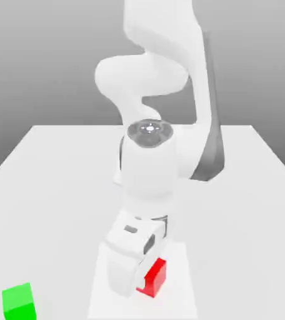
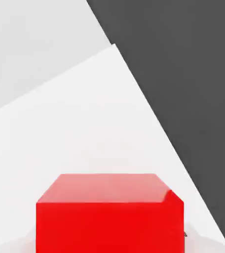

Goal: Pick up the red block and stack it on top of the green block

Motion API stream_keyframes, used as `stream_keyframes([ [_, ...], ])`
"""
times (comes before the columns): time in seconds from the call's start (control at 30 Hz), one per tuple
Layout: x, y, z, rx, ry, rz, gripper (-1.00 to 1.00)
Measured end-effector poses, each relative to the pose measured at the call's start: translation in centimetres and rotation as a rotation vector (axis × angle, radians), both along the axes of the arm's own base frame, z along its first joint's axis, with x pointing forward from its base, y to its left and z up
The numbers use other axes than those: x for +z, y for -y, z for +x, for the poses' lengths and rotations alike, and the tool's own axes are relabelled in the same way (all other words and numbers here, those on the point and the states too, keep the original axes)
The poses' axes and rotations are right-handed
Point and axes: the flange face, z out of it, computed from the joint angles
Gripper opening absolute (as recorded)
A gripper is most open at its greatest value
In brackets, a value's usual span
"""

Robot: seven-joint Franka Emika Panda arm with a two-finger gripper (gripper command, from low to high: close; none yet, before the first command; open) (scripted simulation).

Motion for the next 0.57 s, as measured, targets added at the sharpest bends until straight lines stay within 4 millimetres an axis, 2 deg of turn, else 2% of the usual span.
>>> stream_keyframes([
  [0.07, 0.9, 3.4, 1.2, -0.039, -0.007, 0.0, -1.0],
  [0.17, 2.0, 10.6, 2.9, -0.113, -0.013, 0.001, -1.0],
  [0.3, 3.7, 20.5, 3.6, -0.198, -0.006, 0.001, -1.0],
  [0.37, 2.3, 22.9, 3.7, -0.215, -0.001, 0.0, -1.0],
  [0.43, -0.3, 23.5, 3.6, -0.219, 0.0, 0.0, -1.0],
  [0.47, -1.4, 23.6, 3.6, -0.221, 0.0, 0.001, 1.0],
  [0.57, -1.4, 23.6, 3.6, -0.221, 0.0, 0.001, 1.0],
])
